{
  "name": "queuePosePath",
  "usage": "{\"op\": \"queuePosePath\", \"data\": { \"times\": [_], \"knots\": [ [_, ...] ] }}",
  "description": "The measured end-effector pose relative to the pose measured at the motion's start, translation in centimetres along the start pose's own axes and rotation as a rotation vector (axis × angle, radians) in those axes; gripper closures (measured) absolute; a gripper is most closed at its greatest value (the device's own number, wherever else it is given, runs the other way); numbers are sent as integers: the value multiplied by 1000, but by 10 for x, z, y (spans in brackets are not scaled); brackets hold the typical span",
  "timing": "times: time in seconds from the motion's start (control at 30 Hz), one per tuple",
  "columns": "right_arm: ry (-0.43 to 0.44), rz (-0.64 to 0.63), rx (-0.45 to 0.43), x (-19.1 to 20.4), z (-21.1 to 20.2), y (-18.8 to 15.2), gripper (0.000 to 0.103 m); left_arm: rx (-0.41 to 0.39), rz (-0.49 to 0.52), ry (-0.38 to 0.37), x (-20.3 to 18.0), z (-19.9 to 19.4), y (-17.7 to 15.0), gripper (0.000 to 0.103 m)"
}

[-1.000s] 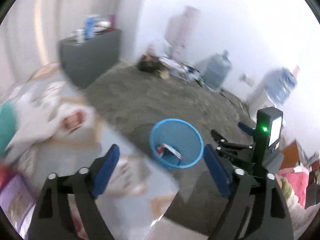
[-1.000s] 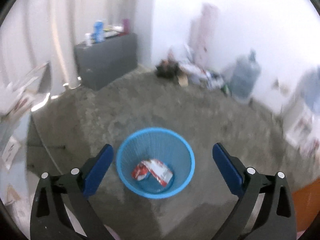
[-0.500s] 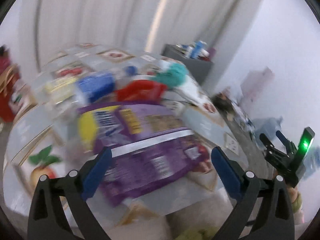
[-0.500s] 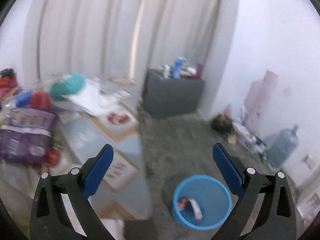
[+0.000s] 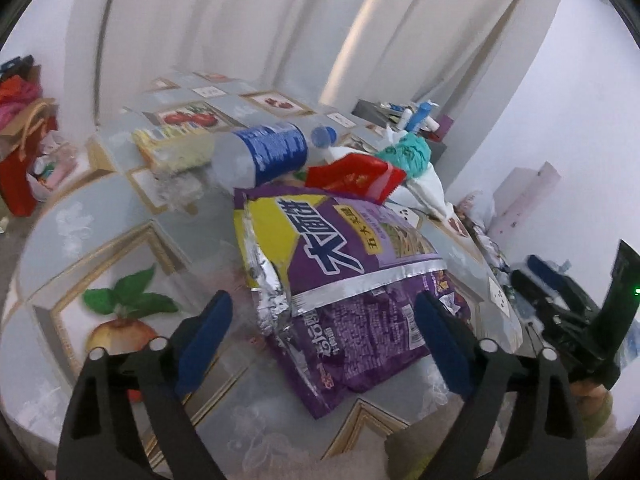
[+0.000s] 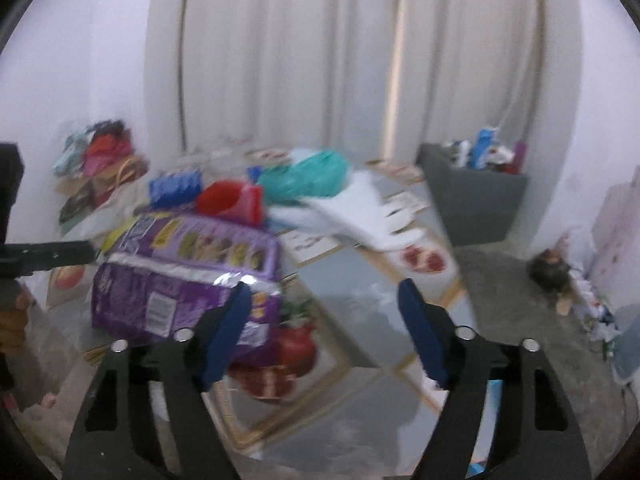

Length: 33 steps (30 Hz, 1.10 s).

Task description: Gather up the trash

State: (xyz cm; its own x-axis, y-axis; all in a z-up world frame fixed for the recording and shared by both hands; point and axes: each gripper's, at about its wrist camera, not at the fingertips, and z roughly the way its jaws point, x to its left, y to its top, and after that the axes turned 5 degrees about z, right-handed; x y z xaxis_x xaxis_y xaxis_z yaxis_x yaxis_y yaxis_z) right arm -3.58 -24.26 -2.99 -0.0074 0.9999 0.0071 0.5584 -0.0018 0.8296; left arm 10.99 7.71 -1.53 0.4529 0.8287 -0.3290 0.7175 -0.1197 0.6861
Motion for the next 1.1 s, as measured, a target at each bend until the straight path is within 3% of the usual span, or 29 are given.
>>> {"op": "queuePosePath", "data": {
  "times": [0.13, 0.37, 0.77, 1.1],
  "knots": [
    [54, -2, 76, 18, 17, -3, 57, 50, -41, -48, 9, 22, 1, 25],
    [124, 38, 213, 28, 42, -11, 81, 88, -114, -104, 22, 40, 1, 29],
    [135, 40, 257, 31, 50, -18, 84, 82, -135, -150, 22, 40, 0, 44],
    [113, 34, 253, 36, 50, -17, 84, 12, -130, -275, 15, 25, 2, 56]
  ]
}}
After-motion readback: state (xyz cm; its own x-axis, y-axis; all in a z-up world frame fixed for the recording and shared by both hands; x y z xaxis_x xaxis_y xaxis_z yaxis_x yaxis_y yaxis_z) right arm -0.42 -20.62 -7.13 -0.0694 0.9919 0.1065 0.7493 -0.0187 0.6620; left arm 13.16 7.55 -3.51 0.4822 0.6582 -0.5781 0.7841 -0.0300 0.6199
